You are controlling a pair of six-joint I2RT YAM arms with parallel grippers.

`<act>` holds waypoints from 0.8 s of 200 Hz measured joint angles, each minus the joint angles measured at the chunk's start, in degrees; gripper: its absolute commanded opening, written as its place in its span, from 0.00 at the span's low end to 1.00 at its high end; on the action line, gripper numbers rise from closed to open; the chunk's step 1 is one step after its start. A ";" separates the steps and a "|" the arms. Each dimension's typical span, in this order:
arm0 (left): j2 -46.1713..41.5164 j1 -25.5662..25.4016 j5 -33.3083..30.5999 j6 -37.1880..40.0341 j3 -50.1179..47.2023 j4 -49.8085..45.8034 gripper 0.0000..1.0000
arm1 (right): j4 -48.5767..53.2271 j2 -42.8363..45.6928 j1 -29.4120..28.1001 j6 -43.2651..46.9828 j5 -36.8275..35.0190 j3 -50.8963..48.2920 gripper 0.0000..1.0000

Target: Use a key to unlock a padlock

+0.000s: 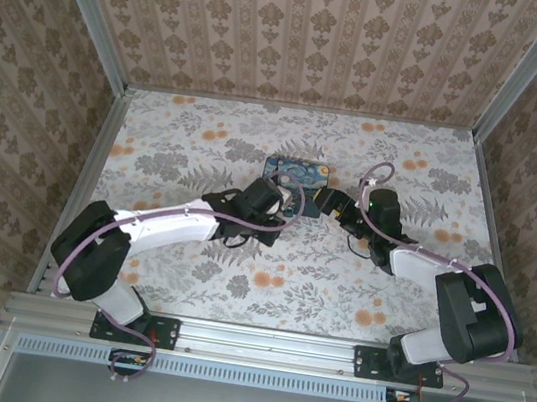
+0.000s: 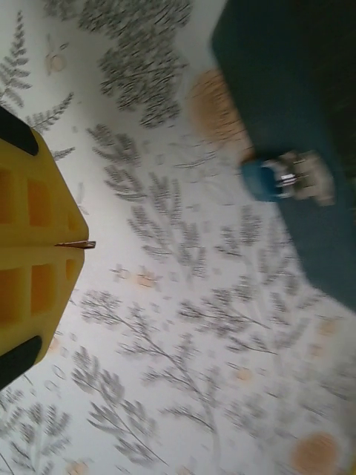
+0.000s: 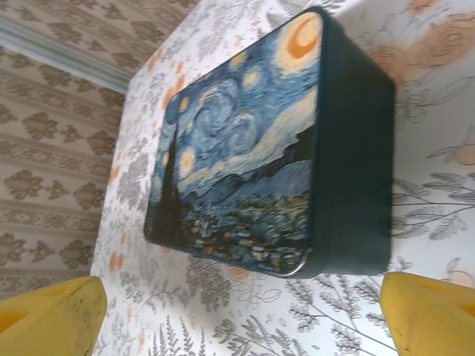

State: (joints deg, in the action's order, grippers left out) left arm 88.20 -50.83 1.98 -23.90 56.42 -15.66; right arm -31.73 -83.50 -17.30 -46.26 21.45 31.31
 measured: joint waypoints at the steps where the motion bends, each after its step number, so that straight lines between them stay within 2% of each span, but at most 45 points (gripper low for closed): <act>1: -0.09 0.09 0.02 -0.07 0.15 0.07 0.00 | -0.33 0.00 -0.02 0.00 0.02 -0.13 0.95; 37: -1.53 2.73 1.11 -0.57 4.37 1.70 0.00 | -9.27 0.00 -0.24 4.48 3.50 -3.23 0.93; 84: -2.47 5.88 4.72 -0.57 9.27 2.03 0.00 | -14.86 -0.02 -0.28 10.67 10.64 -3.19 0.89; 129: -2.45 7.45 9.46 -1.81 11.50 1.95 0.00 | -16.00 -2.03 -1.25 14.14 16.17 0.24 0.73; 160: -2.45 7.87 12.46 -3.32 13.00 1.57 0.00 | -16.13 -3.02 -2.12 15.34 18.05 1.44 0.65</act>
State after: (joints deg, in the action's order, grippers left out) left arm 85.76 -42.96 14.44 -27.22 69.43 -14.09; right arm -47.86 -86.52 -19.42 -30.92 39.51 32.75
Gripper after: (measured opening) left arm 0.042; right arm 0.691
